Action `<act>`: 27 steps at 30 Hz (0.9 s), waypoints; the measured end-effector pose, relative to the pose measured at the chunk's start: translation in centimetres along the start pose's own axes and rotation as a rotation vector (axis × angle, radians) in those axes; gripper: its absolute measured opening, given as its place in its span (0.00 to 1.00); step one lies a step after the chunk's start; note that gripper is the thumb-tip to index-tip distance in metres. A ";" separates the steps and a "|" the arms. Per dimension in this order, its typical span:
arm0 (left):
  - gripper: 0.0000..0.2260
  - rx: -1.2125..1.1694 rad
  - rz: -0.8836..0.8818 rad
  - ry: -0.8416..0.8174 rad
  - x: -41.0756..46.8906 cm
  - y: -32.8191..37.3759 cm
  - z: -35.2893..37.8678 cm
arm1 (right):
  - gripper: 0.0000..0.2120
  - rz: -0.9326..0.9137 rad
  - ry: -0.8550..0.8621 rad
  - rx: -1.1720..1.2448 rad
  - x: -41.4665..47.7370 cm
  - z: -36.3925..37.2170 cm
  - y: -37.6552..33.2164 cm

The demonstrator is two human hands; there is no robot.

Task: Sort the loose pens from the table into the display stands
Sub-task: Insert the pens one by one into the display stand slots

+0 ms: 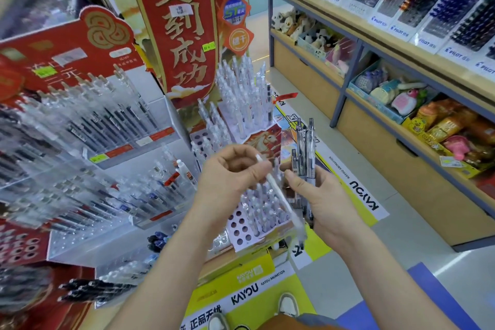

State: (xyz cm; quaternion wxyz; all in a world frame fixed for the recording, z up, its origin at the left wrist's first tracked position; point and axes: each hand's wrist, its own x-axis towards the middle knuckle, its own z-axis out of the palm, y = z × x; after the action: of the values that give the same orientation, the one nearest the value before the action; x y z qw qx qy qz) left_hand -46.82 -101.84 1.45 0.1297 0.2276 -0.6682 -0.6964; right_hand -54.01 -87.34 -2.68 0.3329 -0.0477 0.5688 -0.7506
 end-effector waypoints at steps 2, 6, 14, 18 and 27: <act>0.10 0.048 0.095 0.102 -0.5 1.6 -1.9 | 0.07 0.019 0.014 -0.054 -0.2 -0.2 0.0; 0.10 0.260 0.231 0.227 -1.6 2.6 -5.5 | 0.09 0.025 -0.018 -0.150 -0.9 -0.4 -0.3; 0.07 0.506 0.156 0.110 -3.0 -2.8 -7.6 | 0.04 0.009 0.087 -0.189 -2.7 1.2 1.5; 0.06 0.581 0.184 0.020 -3.1 -5.1 -7.7 | 0.03 -0.009 0.155 -0.201 -3.9 2.1 3.3; 0.06 0.623 0.233 -0.138 -2.8 -7.7 -7.1 | 0.09 -0.094 0.275 -0.159 -6.6 3.6 6.1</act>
State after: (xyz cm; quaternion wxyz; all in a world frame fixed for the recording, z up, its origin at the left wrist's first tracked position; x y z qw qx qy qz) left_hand -39.99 -106.06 -5.74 0.0871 0.1306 -0.8777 -0.4528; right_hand -44.54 -87.45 -4.83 0.2116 0.0029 0.6637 -0.7175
